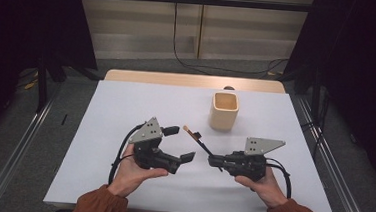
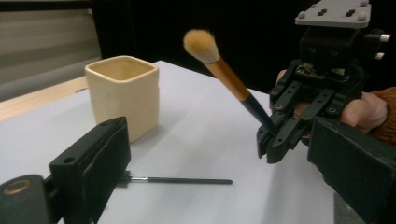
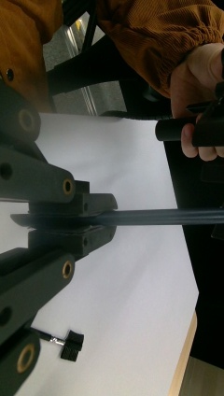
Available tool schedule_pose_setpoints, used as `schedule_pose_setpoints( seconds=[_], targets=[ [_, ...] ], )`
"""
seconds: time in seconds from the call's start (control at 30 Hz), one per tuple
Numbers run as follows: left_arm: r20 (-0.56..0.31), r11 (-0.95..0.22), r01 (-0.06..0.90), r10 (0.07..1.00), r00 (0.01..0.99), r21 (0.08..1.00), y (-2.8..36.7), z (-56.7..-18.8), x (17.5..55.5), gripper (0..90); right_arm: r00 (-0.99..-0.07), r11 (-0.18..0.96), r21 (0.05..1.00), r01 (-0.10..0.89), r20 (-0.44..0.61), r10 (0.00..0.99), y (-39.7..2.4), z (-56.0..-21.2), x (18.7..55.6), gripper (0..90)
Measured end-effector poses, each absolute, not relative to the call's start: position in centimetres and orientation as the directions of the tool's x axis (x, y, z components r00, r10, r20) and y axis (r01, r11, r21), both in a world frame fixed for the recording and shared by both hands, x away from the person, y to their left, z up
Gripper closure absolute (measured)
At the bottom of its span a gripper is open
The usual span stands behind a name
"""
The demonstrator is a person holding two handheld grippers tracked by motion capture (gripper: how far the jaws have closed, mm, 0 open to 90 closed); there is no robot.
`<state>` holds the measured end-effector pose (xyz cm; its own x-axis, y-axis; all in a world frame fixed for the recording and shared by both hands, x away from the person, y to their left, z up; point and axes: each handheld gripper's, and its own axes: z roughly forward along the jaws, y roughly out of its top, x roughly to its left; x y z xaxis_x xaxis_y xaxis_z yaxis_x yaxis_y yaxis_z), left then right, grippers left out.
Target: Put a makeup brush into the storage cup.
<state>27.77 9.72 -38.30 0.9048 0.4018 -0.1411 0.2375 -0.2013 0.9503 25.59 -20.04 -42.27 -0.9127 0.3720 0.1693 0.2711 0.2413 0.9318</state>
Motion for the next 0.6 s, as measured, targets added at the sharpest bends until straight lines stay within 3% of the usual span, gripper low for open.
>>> schedule_pose_setpoints(
  seconds=[0.37, 0.43, 0.6],
  targets=[
    [-0.140, -0.205, 0.240, 0.407, 0.902, 0.949, 8.8, -38.1, 28.0, 17.1, -0.913, 0.235, 0.935, 0.265, 0.165, 0.373, -19.9, -42.3, 25.7, 85.3],
    [-0.137, -0.206, 0.233, 0.395, 0.908, 0.950, 8.8, -38.0, 28.1, 25.5, -0.913, 0.236, 0.934, 0.268, 0.168, 0.372, -19.9, -42.4, 25.7, 85.3],
    [-0.146, -0.198, 0.234, 0.379, 0.914, 0.952, 8.4, -37.8, 28.2, 31.8, -0.914, 0.240, 0.933, 0.268, 0.166, 0.371, -19.8, -42.5, 25.8, 85.3]
  ],
)
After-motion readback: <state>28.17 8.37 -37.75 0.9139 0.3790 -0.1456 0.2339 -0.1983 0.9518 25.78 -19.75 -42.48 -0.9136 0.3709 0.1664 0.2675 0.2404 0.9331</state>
